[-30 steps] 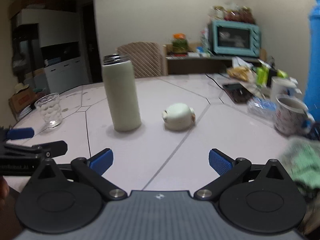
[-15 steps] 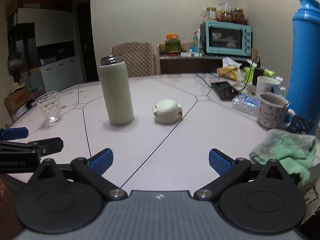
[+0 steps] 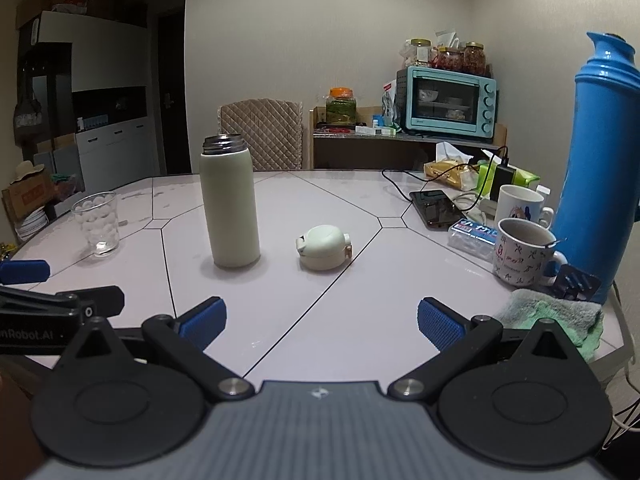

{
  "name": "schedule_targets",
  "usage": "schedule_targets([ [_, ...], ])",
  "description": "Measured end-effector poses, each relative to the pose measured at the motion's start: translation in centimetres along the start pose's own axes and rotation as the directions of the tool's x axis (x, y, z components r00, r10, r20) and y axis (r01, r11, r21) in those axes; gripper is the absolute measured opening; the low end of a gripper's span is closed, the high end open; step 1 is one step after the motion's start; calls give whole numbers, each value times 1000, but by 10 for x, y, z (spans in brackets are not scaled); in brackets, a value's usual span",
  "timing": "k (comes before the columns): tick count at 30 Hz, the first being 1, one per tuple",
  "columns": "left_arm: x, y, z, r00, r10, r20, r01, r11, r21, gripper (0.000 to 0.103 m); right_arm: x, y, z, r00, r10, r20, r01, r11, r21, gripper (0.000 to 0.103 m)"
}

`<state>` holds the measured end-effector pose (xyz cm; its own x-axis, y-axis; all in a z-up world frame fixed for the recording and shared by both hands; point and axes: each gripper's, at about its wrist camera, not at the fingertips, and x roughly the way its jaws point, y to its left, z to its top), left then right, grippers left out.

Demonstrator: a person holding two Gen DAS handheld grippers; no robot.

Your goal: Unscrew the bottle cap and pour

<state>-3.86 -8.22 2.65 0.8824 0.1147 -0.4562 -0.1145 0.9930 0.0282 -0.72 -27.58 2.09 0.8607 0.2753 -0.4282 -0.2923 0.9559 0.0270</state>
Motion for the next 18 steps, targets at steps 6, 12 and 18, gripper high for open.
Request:
schedule_targets([
  [6, -3, -1, 1, 1000, -8, 6, 8, 1000, -8, 103, -1, 2, 0, 1000, 4, -8, -4, 1000, -9, 103],
  [12, -6, 0, 4, 1000, -5, 17, 5, 1000, -8, 103, -1, 3, 1, 1000, 1, -8, -2, 1000, -18, 103],
  [18, -9, 0, 7, 1000, -2, 30, 3, 1000, -9, 103, 0, 5, 4, 1000, 5, -13, -5, 1000, -30, 103],
])
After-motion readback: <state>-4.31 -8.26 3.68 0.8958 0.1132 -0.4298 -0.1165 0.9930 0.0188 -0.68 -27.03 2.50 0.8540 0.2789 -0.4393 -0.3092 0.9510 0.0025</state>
